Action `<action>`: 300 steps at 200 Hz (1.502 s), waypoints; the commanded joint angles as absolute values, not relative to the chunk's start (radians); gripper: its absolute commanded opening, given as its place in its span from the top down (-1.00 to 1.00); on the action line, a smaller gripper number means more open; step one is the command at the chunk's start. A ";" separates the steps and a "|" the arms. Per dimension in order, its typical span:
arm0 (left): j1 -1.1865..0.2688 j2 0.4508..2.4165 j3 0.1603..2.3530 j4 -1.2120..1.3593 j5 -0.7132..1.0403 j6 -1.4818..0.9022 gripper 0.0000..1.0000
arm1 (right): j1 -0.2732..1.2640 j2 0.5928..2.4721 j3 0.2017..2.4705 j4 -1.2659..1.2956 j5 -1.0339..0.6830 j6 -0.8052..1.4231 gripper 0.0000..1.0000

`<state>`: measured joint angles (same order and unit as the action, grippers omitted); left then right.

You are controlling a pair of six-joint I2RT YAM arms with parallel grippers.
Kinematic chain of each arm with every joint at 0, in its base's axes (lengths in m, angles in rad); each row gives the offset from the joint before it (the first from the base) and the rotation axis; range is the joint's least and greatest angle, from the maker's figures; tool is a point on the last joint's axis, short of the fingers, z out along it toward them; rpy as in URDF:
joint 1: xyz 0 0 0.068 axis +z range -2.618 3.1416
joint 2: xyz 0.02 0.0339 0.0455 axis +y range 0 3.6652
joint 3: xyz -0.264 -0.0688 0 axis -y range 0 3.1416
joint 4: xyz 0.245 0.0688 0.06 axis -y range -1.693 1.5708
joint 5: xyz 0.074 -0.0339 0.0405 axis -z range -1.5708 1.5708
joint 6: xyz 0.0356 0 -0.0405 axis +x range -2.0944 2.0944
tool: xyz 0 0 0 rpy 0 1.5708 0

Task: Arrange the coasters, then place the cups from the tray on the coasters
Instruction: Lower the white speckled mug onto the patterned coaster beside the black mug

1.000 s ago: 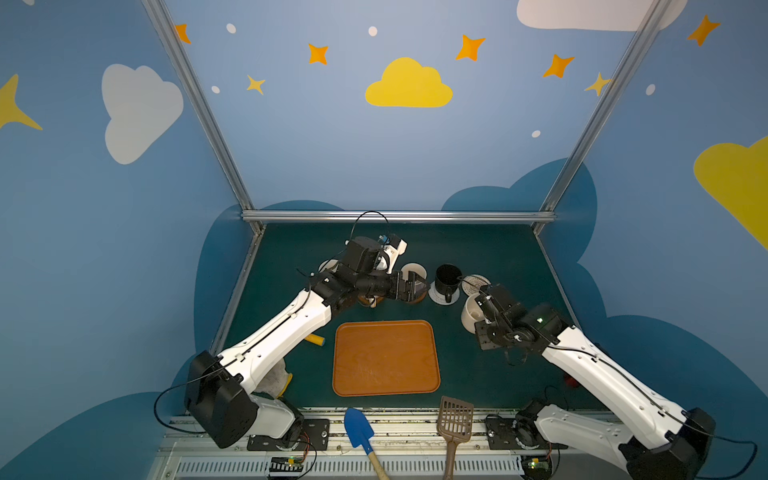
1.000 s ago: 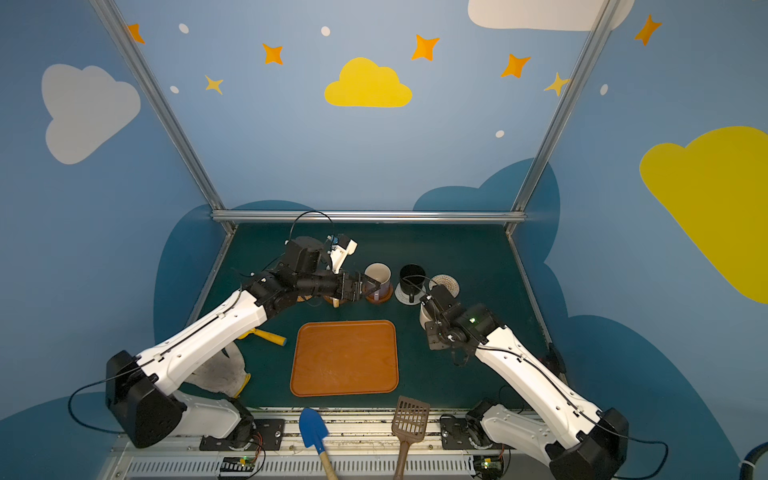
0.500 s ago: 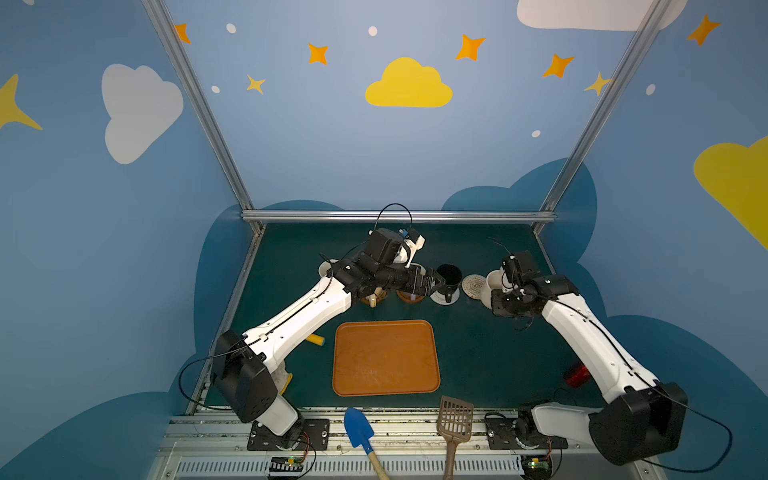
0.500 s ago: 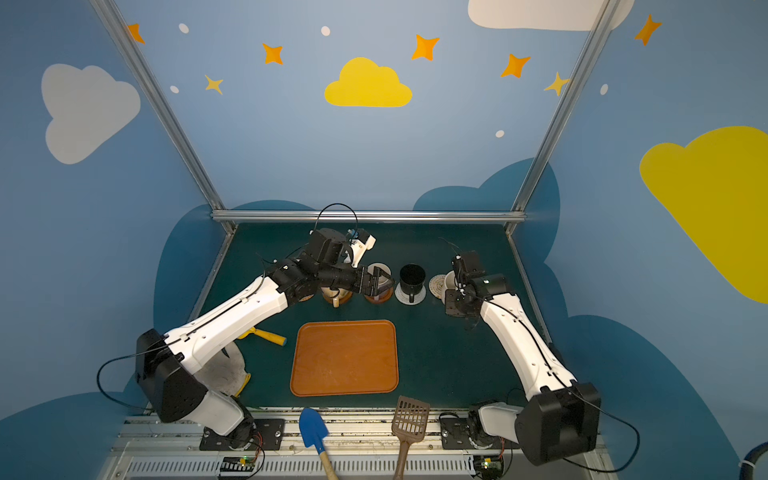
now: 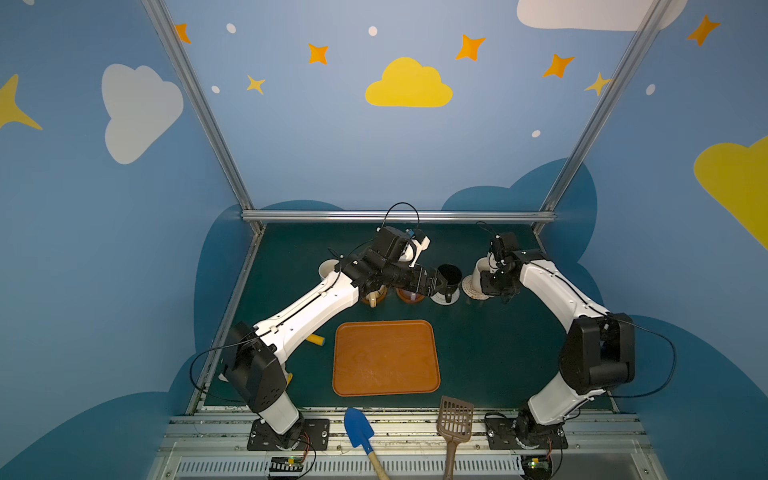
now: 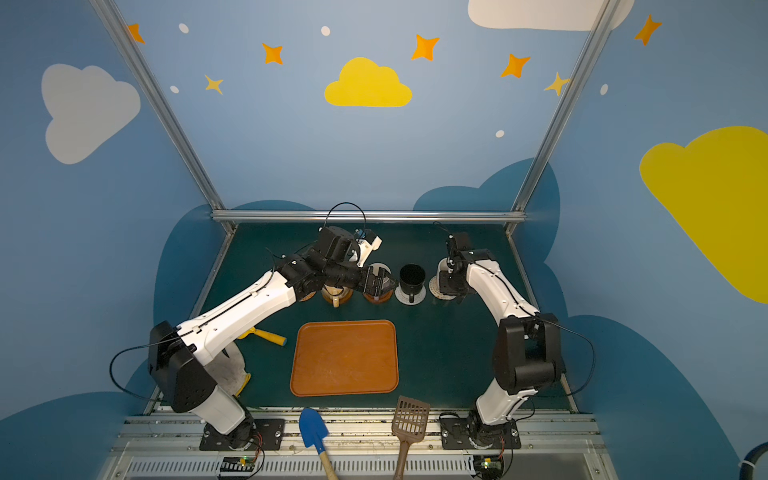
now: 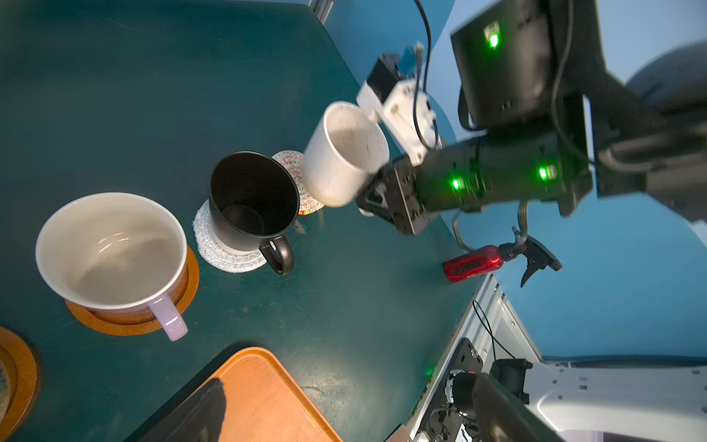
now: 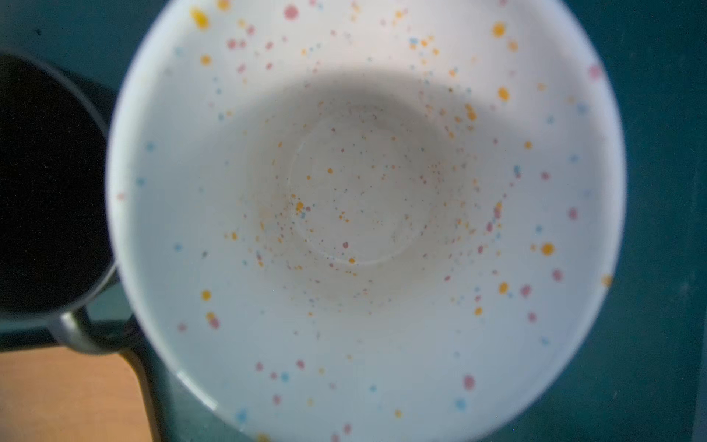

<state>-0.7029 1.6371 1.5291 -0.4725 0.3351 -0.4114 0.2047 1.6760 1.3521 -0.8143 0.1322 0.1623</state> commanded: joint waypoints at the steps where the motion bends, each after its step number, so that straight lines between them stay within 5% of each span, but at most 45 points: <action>1: -0.706 1.652 1.533 -0.474 0.371 -0.392 -0.99 | 0.200 1.691 1.400 -0.760 0.168 0.130 1.00; 300: -0.672 1.572 1.404 -0.400 0.365 -0.426 -0.99 | 0.206 1.799 1.281 -0.657 0.133 0.154 1.00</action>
<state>-0.6762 1.5967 1.4097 -0.4095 0.3626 -0.4263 0.1982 1.8130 1.3128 -0.6804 0.1387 0.1490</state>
